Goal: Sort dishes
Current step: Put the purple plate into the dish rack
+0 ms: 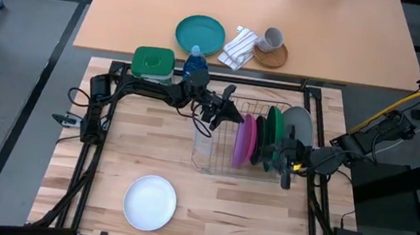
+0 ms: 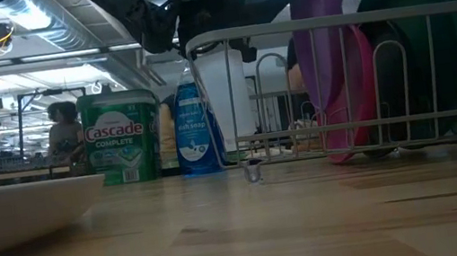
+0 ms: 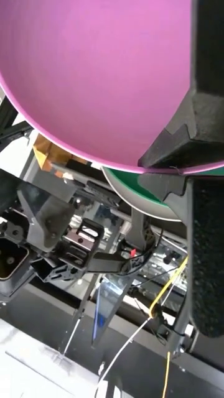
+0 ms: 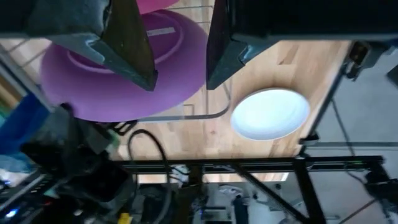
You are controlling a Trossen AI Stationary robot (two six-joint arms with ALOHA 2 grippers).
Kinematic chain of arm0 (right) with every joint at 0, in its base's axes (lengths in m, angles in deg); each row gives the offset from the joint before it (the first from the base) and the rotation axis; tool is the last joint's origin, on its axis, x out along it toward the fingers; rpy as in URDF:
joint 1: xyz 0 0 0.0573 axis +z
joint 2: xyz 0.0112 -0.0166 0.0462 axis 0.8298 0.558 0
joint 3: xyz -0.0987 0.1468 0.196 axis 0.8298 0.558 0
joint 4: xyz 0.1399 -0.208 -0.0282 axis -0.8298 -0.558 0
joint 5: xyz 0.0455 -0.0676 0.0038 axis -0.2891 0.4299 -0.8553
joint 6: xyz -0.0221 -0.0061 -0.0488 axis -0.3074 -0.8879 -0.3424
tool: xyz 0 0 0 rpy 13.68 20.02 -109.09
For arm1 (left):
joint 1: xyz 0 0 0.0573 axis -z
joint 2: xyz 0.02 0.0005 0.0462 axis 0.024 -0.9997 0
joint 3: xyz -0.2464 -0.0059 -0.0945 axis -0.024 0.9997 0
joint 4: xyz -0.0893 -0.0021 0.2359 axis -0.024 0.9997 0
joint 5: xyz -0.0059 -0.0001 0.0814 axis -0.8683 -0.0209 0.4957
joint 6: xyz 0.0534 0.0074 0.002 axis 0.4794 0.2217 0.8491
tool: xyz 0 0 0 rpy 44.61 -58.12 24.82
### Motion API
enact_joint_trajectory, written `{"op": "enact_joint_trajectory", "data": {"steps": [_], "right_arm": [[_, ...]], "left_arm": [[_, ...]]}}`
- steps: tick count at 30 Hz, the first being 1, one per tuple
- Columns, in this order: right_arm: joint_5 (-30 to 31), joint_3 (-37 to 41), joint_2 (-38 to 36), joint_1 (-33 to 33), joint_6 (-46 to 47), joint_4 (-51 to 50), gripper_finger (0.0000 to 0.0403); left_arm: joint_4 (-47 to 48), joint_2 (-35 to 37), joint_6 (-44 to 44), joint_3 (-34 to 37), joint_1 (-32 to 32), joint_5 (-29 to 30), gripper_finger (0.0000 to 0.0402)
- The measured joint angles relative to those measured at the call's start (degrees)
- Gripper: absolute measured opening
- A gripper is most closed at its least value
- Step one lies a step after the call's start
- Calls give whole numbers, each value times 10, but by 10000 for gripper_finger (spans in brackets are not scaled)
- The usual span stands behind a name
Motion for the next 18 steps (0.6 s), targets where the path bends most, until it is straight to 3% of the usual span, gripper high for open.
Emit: {"op": "enact_joint_trajectory", "data": {"steps": [18], "right_arm": [[16,0,0,0,0,-1,147]], "left_arm": [[-13,0,-6,1,4,2,0]]}}
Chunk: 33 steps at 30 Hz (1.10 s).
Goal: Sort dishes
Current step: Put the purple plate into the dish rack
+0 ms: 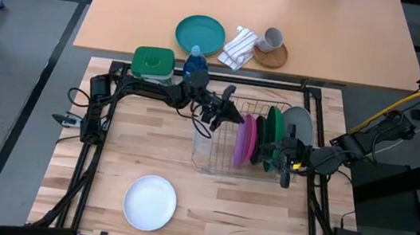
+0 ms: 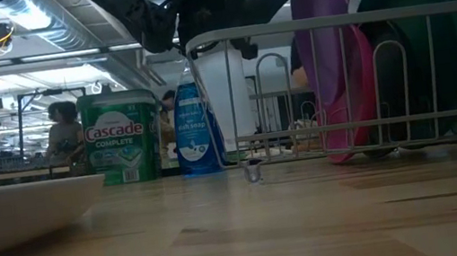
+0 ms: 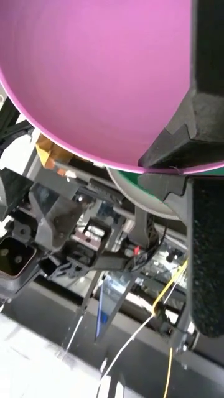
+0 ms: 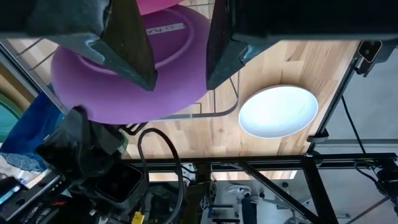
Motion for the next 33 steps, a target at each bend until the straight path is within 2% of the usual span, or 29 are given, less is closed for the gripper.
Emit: {"op": "enact_joint_trajectory", "data": {"steps": [11,14,24,33], "right_arm": [[0,0,0,0,0,1,147],[1,0,0,0,0,1,147],[2,0,0,0,0,1,147],[2,0,0,0,0,1,147]], "left_arm": [[23,0,16,0,0,2,0],[54,0,23,0,0,4,0],[125,0,43,0,-1,64,7],[124,0,-26,0,-1,90,34]]}}
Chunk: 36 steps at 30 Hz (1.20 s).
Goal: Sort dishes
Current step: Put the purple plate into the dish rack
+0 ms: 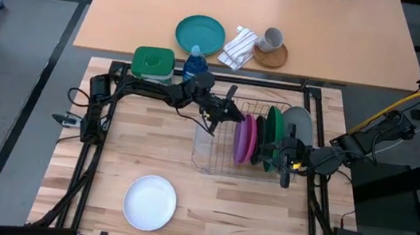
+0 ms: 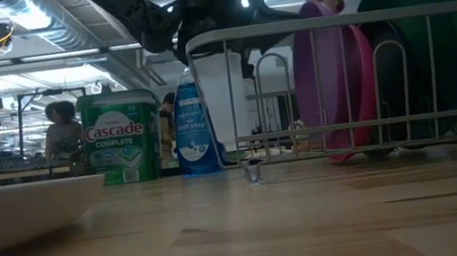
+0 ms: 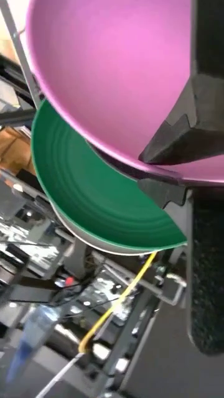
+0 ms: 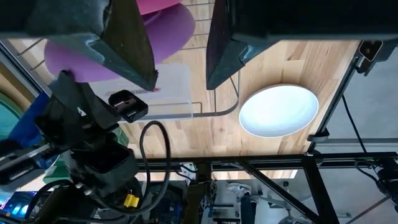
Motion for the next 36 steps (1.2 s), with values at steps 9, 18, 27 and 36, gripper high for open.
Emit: {"op": "enact_joint_trajectory", "data": {"steps": [9,18,27,36], "right_arm": [[0,0,0,0,0,0,147],[0,0,0,0,2,0,147],[-1,0,0,0,2,1,147],[-2,0,0,0,3,1,147]], "left_arm": [[3,0,-112,0,2,15,88],[23,0,-156,0,19,16,101],[59,0,-164,0,35,30,106],[64,0,-228,0,29,66,107]]}}
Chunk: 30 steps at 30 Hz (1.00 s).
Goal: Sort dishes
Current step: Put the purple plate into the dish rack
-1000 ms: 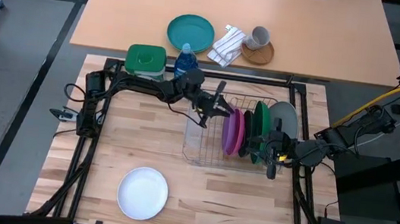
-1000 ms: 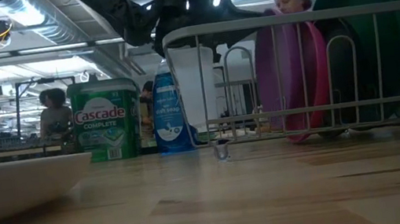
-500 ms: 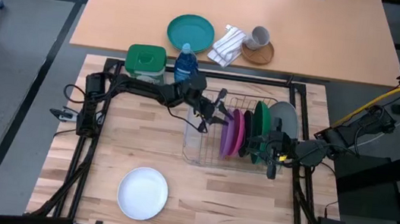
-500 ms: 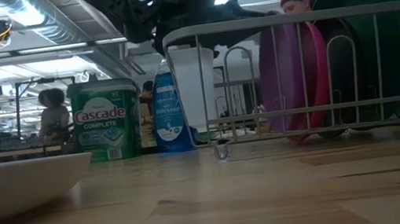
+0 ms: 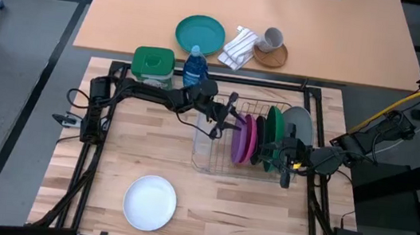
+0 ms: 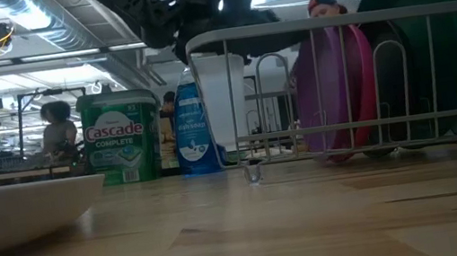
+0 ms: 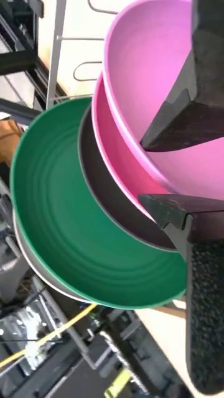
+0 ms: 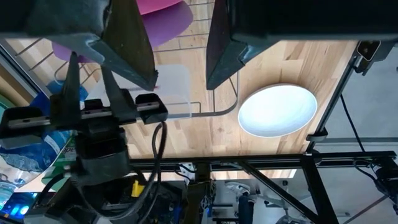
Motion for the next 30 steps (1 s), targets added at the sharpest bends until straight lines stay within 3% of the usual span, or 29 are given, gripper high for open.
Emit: {"op": "enact_joint_trajectory", "data": {"steps": [6,19,30], "right_arm": [[0,0,0,0,26,0,147],[-47,0,6,0,67,0,147],[-85,0,17,0,110,-1,147]], "left_arm": [[1,0,-70,0,-7,1,107],[41,9,-122,0,-7,2,107],[50,21,-275,1,-6,12,107]]}}
